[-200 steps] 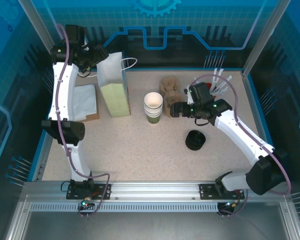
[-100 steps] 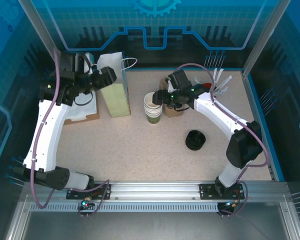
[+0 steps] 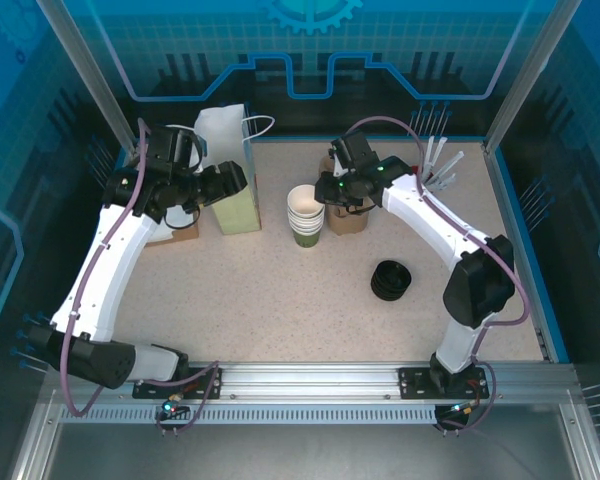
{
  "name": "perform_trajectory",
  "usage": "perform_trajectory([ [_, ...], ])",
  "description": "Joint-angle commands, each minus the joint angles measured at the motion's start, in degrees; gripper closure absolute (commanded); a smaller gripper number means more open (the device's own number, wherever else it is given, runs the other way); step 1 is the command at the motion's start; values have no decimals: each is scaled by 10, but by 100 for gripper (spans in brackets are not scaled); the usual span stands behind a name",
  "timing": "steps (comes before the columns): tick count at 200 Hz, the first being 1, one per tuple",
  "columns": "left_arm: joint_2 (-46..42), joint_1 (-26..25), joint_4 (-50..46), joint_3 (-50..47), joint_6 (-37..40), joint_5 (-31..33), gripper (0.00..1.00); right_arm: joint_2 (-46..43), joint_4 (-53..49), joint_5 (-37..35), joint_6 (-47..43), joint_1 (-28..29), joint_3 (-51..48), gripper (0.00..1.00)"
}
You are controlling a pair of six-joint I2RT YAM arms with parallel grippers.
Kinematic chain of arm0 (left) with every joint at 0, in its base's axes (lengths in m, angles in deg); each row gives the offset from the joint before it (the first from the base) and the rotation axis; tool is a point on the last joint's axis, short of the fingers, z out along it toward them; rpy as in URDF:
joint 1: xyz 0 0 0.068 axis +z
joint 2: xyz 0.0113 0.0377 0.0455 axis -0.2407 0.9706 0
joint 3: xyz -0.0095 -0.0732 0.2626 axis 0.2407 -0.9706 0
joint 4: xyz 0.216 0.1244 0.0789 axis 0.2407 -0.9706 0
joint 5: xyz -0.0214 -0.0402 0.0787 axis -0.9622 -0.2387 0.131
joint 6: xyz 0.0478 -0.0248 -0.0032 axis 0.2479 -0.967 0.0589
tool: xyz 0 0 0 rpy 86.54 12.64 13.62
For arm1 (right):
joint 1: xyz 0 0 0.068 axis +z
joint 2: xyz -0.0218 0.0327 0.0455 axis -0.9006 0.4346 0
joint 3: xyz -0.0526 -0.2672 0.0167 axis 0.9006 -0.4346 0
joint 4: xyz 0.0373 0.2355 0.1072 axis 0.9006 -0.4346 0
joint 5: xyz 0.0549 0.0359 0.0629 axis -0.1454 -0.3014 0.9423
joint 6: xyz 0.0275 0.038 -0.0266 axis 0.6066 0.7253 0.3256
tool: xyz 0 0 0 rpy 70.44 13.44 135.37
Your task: Pack the takeout coffee
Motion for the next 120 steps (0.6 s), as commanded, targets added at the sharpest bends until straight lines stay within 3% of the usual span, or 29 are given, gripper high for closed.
perform_trajectory([
  [1, -19, -5, 16, -10, -11, -16, 15, 19, -29, -7, -9, 4, 21, 75],
  [39, -25, -6, 25, -25, -14, -29, 15, 32, -34, -6, -11, 4, 28, 74],
  [75, -28, -5, 23, -22, -9, -23, 14, 22, -39, -13, -15, 6, 35, 91],
  [120, -34, -5, 25, -28, -8, -31, 14, 1, -54, -14, -24, 6, 60, 91],
])
